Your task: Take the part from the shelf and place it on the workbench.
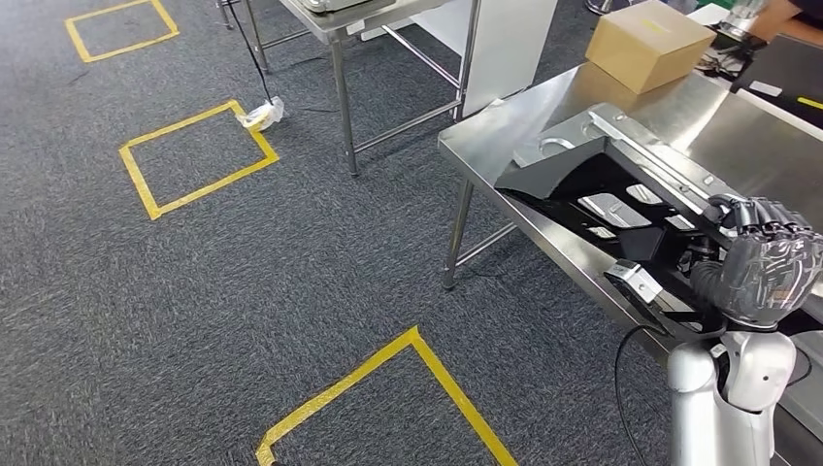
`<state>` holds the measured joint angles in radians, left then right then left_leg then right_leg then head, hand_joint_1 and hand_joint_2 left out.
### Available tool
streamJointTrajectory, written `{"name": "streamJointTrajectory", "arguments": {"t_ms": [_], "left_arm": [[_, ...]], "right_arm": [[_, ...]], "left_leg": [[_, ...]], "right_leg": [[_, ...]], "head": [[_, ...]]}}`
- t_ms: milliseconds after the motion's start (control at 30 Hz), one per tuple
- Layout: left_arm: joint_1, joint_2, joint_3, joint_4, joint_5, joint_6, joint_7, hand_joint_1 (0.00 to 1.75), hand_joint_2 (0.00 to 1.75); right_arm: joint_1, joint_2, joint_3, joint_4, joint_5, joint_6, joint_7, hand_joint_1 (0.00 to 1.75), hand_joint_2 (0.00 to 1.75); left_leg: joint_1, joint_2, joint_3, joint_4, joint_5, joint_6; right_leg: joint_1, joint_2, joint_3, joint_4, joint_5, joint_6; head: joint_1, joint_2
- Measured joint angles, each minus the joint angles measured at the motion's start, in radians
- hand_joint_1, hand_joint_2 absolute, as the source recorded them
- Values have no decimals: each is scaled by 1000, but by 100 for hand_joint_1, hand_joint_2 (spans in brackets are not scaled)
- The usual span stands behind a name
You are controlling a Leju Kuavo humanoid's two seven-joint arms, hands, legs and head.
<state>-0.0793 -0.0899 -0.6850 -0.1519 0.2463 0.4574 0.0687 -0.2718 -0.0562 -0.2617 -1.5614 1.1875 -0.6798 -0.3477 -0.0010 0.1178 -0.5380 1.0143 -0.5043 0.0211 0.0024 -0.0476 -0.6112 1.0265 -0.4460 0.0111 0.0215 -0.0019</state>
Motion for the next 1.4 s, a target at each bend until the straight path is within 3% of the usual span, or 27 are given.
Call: {"name": "streamJointTrajectory", "arguments": {"t_ms": [33, 100, 167, 200, 233, 267, 300, 367, 433, 500, 533, 600, 633, 667, 733, 767, 800, 867, 933, 1033, 1100, 1167, 1233, 1267, 1300, 1333, 1400], "left_arm": [[-1, -1, 0, 0, 0, 0, 0, 0, 175], [-3, -1, 0, 0, 0, 0, 0, 0, 175], [-1, -1, 0, 0, 0, 0, 0, 0, 175], [1, -1, 0, 0, 0, 0, 0, 0, 175], [3, -1, 0, 0, 0, 0, 0, 0, 175], [4, -1, 0, 0, 0, -1, 0, 0, 175], [4, -1, 0, 0, 0, -1, 0, 0, 175], [3, 0, 0, 0, 0, -3, 1, 0, 175], [3, 0, -1, 0, 1, -6, 2, 0, 175], [2, -1, -2, 0, 2, -7, 4, 0, 175], [1, -2, -2, 0, 3, -7, 5, 0, 175], [0, -4, -2, 0, 3, -7, 7, 0, 175], [1, -5, -3, 0, 3, -7, 8, 0, 175], [2, -5, -3, 0, 3, -8, 10, 0, 175], [5, -6, -4, 0, 3, -9, 14, 0, 175], [5, -6, -4, 0, 4, -10, 15, 0, 175], [4, -6, -5, 0, 4, -10, 16, 0, 175], [3, -6, -6, 0, 4, -11, 16, 0, 175], [2, -6, -6, 0, 4, -10, 16, 0, 175], [-1, -6, -7, 0, 4, -10, 18, 0, 175], [-3, -6, -7, 0, 5, -10, 19, 0, 175], [-3, -6, -7, 0, 5, -10, 20, 0, 175], [1, -6, -7, 0, 7, -10, 22, 0, 175], [2, -6, -7, 0, 8, -10, 24, 0, 175], [3, -5, -7, 0, 9, -10, 26, 0, 175], [3, -5, -7, 0, 10, -10, 28, 0, 175], [2, -3, -7, 0, 12, -10, 30, 0, 175]], "right_arm": [[-1, -3, 0, 0, 0, 0, 0, 173, 175], [-5, -6, 1, -1, 0, 0, 0, 173, 175], [-9, -7, 4, 0, 1, 0, 0, 173, 175], [-8, -7, 6, 1, 2, 0, 1, 173, 175], [-9, -7, 8, 1, 4, 0, 2, 173, 175], [-10, -9, 9, 2, 7, 0, 5, 173, 175], [-14, -13, 12, 2, 10, 0, 11, 173, 175], [-30, -28, 21, 2, 13, 0, 30, 173, 175], [-49, -48, 35, 2, 14, 0, 54, 173, 175], [-59, -69, 49, 2, 15, 0, 76, 173, 175], [-60, -79, 55, 2, 17, 0, 87, 173, 175], [-65, -97, 65, 2, 19, 0, 104, 173, 175], [-68, -103, 69, 2, 19, 0, 110, 173, 175], [-70, -106, 75, 3, 20, 0, 114, 173, 175], [-64, -108, 83, 6, 19, 0, 118, 173, 175], [-60, -108, 85, 8, 19, 0, 119, 173, 175], [-57, -108, 87, 9, 19, 0, 120, 173, 175], [-56, -109, 91, 9, 19, 0, 120, 173, 175], [-56, -109, 93, 9, 19, 0, 120, 173, 175], [-51, -112, 96, 10, 18, 0, 119, 173, 175], [-52, -116, 98, 10, 17, 0, 119, 173, 175], [-54, -116, 101, 11, 16, 0, 118, 173, 175], [-52, -115, 106, 14, 16, 0, 118, 173, 175], [-51, -115, 108, 16, 16, 0, 118, 173, 175], [-50, -115, 109, 18, 16, 0, 117, 173, 175], [-49, -115, 109, 20, 16, 0, 117, 173, 175], [-50, -115, 110, 24, 16, 0, 117, 173, 175]], "left_leg": [[2, -10, 1, 5, -7, -5], [6, -61, -23, 67, -47, -13], [9, -104, -90, 203, -110, -15], [10, -109, -123, 265, -128, -16], [10, -111, -145, 298, -127, -16], [10, -112, -147, 289, -105, -15], [10, -119, -131, 240, -65, -12], [13, -166, -78, 102, 6, -5], [13, -206, -50, 33, 26, 0], [10, -193, -45, 25, 27, 8], [10, -180, -42, 18, 31, 15], [12, -152, -35, 3, 39, 28], [11, -138, -33, 0, 40, 32], [10, -123, -33, -1, 39, 34], [9, -92, -32, 0, 35, 35], [9, -78, -31, 1, 33, 34], [10, -64, -29, 2, 29, 32], [7, -39, -21, 3, 21, 25], [3, -18, -13, 3, 14, 15], [2, 7, -2, 1, 5, -3], [5, -30, -13, 40, -25, -12], [9, -89, -68, 156, -84, -16], [9, -109, -129, 267, -117, -17], [10, -111, -140, 278, -106, -17], [10, -113, -135, 255, -78, -16], [10, -122, -115, 201, -38, -14], [16, -172, -70, 84, 19, -9]], "right_leg": [[-3, 12, 2, -3, 2, -5], [-10, 33, 7, -10, 6, -19], [-11, 57, 7, -9, 6, -25], [-10, 72, 6, -8, 6, -26], [-10, 87, 6, -6, 5, -26], [-9, 102, 6, -3, 4, -26], [-10, 117, 6, 0, 2, -25], [-11, 146, 2, 10, -2, -19], [-15, 172, -8, 16, -2, -7], [-21, 198, -15, 13, 4, 10], [-22, 192, -17, 14, 3, 16], [-19, 132, -38, 55, -24, 24], [-18, 92, -61, 106, -52, 27], [-18, 67, -92, 169, -83, 31], [-23, 53, -140, 264, -111, 38], [-25, 50, -140, 264, -99, 40], [-27, 44, -118, 220, -68, 41], [-22, 2, -46, 81, -9, 37], [-11, -26, -8, 4, 11, 23], [-9, 5, -7, -3, 11, 3], [-16, 28, 0, -13, 15, -12], [-18, 51, 3, -17, 18, -21], [-17, 80, 2, -15, 18, -24], [-16, 95, 2, -13, 18, -24], [-16, 111, 1, -10, 17, -23], [-16, 126, 1, -6, 15, -22], [-16, 153, -7, 6, 10, -15]], "head": [[0, 0], [-1, 0], [-1, 0], [-1, 0], [-1, 0], [-1, 0], [-1, 0], [-1, 0], [-1, 0], [-1, 0], [0, 0], [3, 0], [5, 0], [7, 0], [7, 0], [7, 0], [7, 0], [6, 0], [6, 0], [6, 0], [6, 0], [6, 0], [5, 0], [5, 0], [5, 0], [5, 0], [6, 0]]}}
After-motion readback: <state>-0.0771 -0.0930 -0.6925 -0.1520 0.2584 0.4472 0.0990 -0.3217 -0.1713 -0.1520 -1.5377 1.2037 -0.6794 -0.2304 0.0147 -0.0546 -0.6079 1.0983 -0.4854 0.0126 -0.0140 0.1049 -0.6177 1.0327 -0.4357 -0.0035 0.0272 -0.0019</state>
